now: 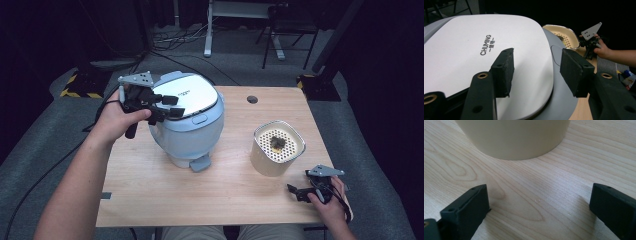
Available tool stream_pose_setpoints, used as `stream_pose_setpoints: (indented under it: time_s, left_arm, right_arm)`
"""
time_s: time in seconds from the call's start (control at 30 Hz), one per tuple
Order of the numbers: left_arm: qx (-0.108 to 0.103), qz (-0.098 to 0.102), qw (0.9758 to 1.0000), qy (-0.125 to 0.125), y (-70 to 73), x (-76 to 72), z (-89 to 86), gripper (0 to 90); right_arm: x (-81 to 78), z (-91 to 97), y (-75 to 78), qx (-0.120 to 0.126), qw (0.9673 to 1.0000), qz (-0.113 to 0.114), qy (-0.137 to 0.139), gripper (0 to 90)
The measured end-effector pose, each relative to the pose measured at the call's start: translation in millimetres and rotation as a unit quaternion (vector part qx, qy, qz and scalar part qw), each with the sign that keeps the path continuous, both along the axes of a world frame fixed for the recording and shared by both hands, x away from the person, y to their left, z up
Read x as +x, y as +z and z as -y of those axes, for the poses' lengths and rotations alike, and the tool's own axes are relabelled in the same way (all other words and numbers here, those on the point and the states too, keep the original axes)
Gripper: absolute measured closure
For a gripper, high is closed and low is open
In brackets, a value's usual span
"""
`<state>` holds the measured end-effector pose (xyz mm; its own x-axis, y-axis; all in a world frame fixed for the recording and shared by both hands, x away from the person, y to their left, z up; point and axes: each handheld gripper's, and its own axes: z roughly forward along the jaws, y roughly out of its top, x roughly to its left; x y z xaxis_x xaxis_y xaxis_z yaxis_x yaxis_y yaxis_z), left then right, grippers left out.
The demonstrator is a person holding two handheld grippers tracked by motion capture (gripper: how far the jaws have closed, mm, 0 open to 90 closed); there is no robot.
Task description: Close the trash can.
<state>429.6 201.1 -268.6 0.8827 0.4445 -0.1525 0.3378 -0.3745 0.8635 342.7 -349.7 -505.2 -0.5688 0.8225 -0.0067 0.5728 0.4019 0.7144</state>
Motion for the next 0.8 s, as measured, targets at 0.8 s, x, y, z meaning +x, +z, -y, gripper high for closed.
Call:
stream_pose_setpoints:
  time_s: [0.8]
  left_arm:
    - [0.036, 0.069, 0.9957, 0.05, -7.1, 6.7, 21.4, 46.5]
  right_arm:
    - [-0.1, -0.1, -0.1, 0.0, 1.0, 0.0, 0.0, 2.7]
